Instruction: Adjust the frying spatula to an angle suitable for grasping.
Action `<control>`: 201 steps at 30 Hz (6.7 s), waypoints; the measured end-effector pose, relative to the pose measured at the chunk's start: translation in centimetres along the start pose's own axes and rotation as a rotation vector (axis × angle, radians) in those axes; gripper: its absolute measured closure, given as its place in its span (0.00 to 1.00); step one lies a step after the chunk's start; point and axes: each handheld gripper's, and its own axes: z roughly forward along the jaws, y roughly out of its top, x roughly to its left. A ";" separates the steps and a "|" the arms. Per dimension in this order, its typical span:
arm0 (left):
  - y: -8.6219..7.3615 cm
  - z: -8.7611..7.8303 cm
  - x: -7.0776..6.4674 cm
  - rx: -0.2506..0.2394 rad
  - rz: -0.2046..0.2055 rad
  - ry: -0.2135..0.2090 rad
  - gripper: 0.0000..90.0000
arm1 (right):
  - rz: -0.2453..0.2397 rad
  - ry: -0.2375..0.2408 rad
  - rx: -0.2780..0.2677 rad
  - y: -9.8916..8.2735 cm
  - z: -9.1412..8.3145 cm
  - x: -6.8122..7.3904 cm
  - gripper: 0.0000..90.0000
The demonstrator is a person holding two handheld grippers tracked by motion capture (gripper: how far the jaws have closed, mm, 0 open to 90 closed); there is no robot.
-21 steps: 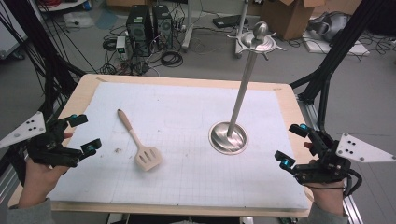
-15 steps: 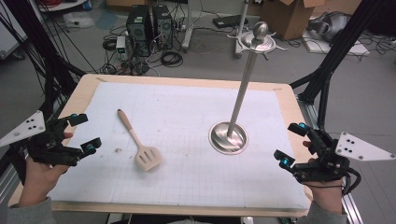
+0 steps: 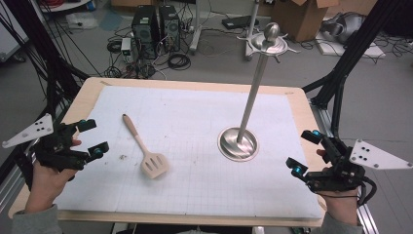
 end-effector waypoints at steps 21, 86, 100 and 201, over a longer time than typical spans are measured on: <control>-1.2 2.4 -0.5 0.143 0.059 0.108 0.76 | 0.003 0.012 0.017 -0.2 0.1 0.1 0.11; -9.6 12.0 3.3 0.400 0.021 0.155 1.00 | 0.032 0.002 0.048 -1.4 -0.7 0.2 0.11; -10.4 13.2 3.2 0.467 0.013 0.176 1.00 | 0.030 0.013 0.053 -1.3 -0.5 0.3 0.11; -11.4 7.9 2.9 0.616 0.009 0.044 1.00 | 0.028 0.079 0.071 -1.6 1.7 -0.2 0.11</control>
